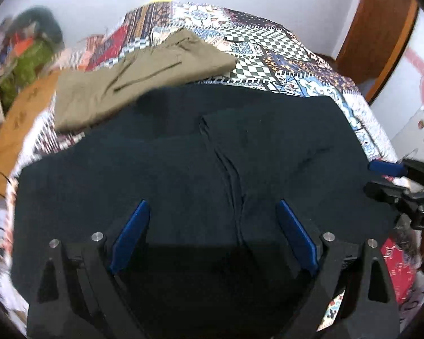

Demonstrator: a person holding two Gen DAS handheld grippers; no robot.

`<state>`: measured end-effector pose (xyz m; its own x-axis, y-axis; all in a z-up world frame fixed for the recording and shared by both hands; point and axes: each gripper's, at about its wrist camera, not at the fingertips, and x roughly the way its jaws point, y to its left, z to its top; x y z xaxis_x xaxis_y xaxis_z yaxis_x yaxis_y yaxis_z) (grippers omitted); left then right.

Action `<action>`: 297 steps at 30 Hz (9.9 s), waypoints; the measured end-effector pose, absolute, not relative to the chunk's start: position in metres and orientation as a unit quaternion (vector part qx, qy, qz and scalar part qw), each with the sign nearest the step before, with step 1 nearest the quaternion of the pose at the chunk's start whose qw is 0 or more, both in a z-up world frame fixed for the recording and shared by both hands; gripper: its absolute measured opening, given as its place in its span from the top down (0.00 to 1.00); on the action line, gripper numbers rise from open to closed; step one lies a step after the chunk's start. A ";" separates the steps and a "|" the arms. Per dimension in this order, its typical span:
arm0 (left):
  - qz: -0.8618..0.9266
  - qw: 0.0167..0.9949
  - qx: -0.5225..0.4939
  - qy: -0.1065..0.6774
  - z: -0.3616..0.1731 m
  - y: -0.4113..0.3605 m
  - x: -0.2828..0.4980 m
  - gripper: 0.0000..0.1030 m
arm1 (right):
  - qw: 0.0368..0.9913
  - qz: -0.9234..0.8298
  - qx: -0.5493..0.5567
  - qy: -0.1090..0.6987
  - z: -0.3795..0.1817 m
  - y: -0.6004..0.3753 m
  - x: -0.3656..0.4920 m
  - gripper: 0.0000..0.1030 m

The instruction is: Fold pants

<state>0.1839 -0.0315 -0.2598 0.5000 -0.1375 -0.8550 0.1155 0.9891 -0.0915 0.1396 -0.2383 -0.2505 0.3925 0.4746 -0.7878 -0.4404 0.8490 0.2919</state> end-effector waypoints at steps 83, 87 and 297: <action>0.080 0.906 -0.191 0.370 -0.195 0.152 0.127 0.84 | 0.829 0.300 0.005 0.472 -0.227 -0.157 0.143 0.35; 0.061 0.927 -0.146 0.341 -0.162 0.124 0.131 0.84 | 0.840 0.285 0.024 0.460 -0.219 -0.177 0.142 0.34; -0.130 0.882 0.051 0.449 -0.198 -0.050 0.171 0.19 | 0.875 0.217 0.065 0.427 -0.200 -0.273 0.119 0.36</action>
